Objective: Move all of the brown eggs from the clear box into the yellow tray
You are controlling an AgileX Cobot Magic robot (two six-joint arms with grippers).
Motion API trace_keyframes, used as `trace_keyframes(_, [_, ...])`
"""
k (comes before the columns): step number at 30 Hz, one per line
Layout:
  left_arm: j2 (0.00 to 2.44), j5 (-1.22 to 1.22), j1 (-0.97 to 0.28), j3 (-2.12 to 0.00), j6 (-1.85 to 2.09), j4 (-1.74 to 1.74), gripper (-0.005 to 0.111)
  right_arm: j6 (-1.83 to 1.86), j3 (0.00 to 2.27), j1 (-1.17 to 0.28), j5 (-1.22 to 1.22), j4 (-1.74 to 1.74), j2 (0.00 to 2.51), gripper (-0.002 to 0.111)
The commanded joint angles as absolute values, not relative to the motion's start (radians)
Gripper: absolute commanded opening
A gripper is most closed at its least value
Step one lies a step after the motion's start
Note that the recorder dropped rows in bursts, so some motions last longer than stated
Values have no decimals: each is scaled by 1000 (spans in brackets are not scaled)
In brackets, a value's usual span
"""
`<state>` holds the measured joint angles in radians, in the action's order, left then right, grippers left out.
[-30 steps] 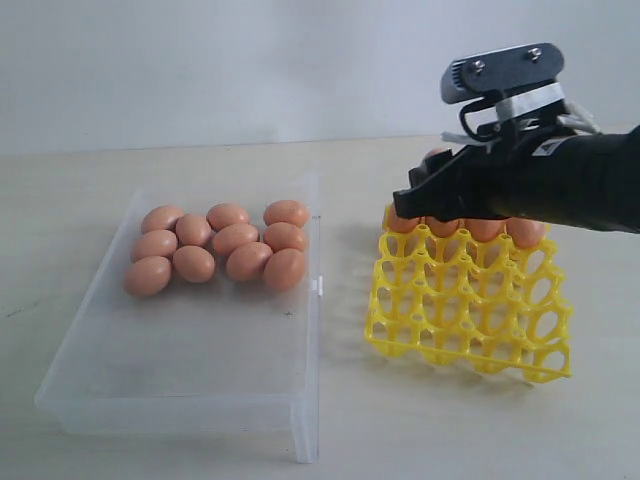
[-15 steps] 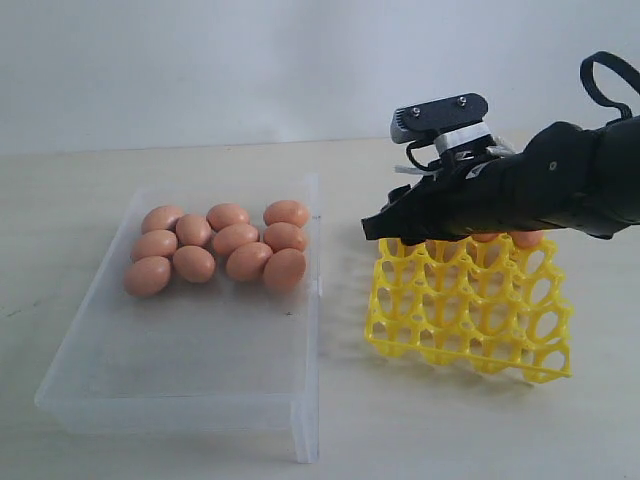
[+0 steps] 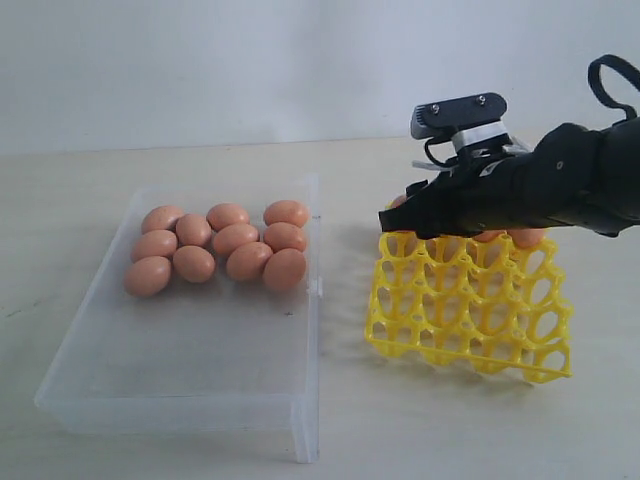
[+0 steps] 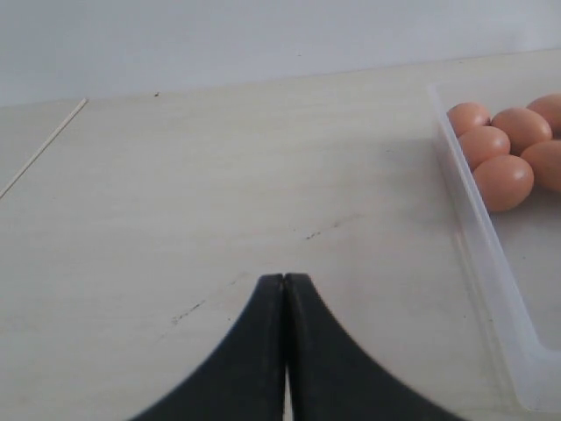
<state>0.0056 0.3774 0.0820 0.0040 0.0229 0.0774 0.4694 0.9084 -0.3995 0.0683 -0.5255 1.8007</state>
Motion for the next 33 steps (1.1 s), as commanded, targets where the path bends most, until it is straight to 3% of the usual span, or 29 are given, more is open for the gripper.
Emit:
trace_keyframes(1, [0, 377, 76, 0, 22, 71, 0, 466, 947, -394, 83, -515, 1865, 40])
trace_keyframes(33, [0, 377, 76, 0, 22, 71, 0, 427, 1046, -396, 104, -514, 1991, 40])
